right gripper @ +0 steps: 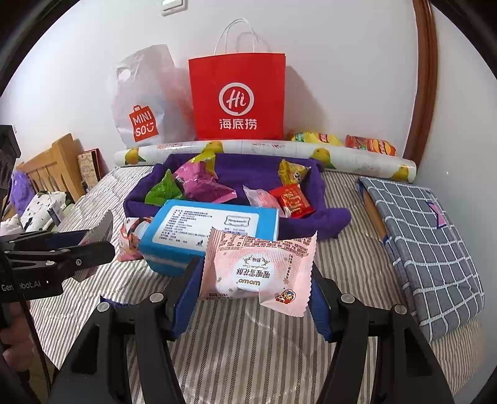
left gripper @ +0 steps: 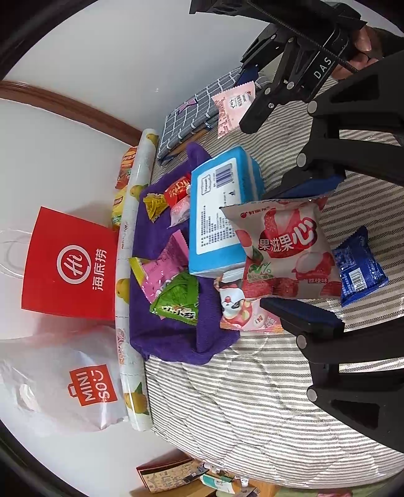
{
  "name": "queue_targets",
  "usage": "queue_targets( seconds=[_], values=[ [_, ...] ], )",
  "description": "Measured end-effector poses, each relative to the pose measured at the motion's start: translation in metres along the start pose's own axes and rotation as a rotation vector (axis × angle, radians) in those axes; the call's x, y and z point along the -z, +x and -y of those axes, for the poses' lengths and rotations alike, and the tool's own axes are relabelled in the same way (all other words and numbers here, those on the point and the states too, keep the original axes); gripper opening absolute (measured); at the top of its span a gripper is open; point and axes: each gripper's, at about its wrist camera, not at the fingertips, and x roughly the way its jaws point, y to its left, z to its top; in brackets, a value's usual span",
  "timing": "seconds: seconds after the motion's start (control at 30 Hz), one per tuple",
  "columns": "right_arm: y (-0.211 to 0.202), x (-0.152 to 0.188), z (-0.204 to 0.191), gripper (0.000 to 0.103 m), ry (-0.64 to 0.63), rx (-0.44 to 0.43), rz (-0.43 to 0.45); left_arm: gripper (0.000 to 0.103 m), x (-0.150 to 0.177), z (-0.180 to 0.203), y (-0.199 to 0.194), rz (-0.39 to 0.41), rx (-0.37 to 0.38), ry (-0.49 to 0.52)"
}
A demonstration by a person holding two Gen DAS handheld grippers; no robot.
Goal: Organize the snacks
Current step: 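Carry the cake packet with right tool while left tool carries strawberry bag over towel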
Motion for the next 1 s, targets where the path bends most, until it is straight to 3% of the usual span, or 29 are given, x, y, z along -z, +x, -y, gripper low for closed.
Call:
queue_targets(
  seconds=[0.67, 1.0],
  values=[
    [0.003, -0.055, 0.011, 0.062, -0.018, 0.009, 0.033, 0.056, -0.059, 0.006, -0.004, 0.026, 0.0, -0.002],
    [0.021, -0.089, 0.015, 0.063, -0.026, -0.009, 0.047, 0.056, -0.086, -0.01, 0.006, 0.041, -0.011, -0.029]
  ],
)
